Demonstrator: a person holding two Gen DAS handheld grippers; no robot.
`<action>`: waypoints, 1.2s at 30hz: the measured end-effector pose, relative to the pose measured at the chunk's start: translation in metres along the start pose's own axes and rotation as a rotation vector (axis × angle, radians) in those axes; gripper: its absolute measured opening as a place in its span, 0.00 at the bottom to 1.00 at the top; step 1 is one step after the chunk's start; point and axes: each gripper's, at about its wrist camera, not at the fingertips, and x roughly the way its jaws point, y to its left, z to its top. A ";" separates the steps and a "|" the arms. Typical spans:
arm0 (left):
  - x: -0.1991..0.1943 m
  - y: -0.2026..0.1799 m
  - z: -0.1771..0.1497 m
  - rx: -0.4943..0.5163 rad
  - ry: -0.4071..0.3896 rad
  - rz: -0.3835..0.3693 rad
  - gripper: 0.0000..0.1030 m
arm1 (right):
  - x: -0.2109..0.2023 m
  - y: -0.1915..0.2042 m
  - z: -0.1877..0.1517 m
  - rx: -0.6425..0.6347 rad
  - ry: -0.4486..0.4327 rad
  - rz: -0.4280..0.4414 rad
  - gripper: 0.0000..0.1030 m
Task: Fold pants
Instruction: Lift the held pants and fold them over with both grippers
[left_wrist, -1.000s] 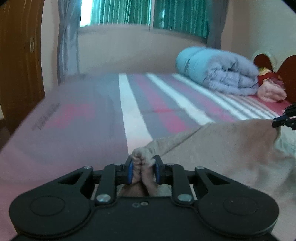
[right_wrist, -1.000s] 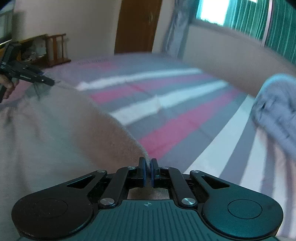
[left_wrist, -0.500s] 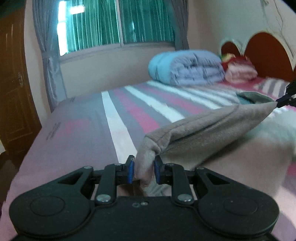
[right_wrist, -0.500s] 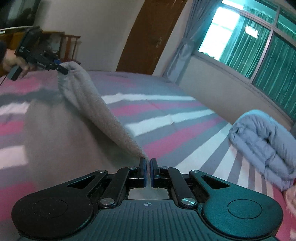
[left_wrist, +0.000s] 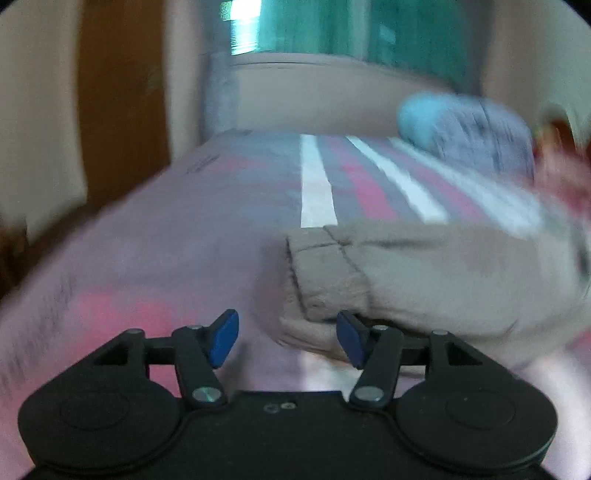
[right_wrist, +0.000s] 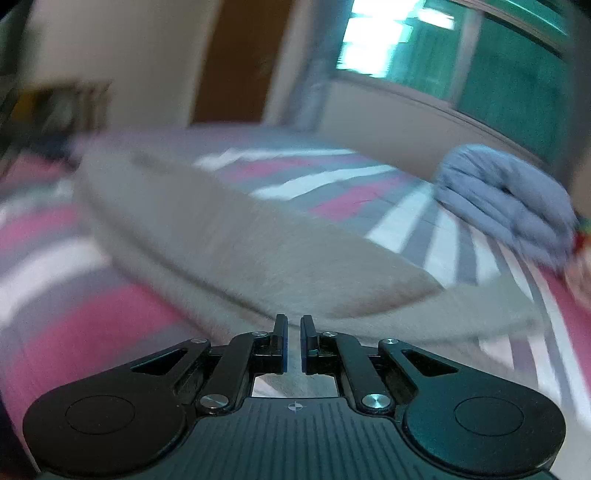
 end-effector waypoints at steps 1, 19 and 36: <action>-0.003 0.006 -0.001 -0.113 0.011 -0.063 0.49 | -0.004 -0.005 0.001 0.065 -0.009 -0.002 0.04; 0.083 0.039 -0.002 -0.735 0.180 -0.216 0.47 | 0.063 -0.114 -0.008 1.051 0.071 0.010 0.40; 0.052 0.024 0.000 -0.749 0.153 -0.230 0.38 | 0.057 -0.109 0.002 0.946 0.088 -0.003 0.09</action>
